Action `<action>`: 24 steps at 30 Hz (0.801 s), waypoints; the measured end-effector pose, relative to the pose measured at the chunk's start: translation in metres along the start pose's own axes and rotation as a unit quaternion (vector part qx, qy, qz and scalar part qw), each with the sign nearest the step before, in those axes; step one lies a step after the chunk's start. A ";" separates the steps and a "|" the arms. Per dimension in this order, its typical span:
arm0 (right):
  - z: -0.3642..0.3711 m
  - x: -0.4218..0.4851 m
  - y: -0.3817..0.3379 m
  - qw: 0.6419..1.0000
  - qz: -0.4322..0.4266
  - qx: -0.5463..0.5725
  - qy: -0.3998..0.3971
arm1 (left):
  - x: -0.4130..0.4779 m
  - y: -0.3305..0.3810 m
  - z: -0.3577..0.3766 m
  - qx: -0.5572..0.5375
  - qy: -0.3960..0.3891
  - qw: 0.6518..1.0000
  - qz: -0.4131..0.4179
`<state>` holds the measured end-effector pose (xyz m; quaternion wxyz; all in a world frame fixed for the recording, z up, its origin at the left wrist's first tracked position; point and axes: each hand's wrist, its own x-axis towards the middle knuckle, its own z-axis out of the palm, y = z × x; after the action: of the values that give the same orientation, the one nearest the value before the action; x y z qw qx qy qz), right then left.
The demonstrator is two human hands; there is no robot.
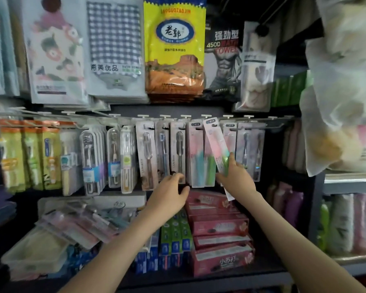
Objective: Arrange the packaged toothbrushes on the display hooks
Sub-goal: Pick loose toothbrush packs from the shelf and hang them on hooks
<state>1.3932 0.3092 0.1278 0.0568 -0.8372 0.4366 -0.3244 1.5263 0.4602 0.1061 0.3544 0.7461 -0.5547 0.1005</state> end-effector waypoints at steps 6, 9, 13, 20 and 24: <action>0.017 0.019 0.006 1.000 0.008 0.004 -0.017 | 0.009 -0.001 0.009 0.024 0.018 0.999 -0.034; 0.026 0.025 0.007 0.999 0.031 0.041 -0.009 | 0.009 -0.005 0.013 0.027 0.030 0.998 -0.044; 0.027 0.037 -0.001 0.996 0.040 0.065 -0.039 | 0.002 -0.015 0.015 0.030 0.045 0.997 -0.053; 0.061 -0.002 -0.023 0.997 0.007 0.081 0.011 | -0.036 -0.069 0.011 0.085 0.052 0.989 -0.109; 0.109 -0.047 -0.062 0.982 -0.106 0.119 -0.096 | -0.070 -0.106 0.007 0.139 0.011 0.979 -0.146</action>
<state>1.4816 0.3629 0.0425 0.1635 -0.8932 0.2962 -0.2963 1.5948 0.5224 0.0188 0.2642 0.8600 -0.4162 0.1318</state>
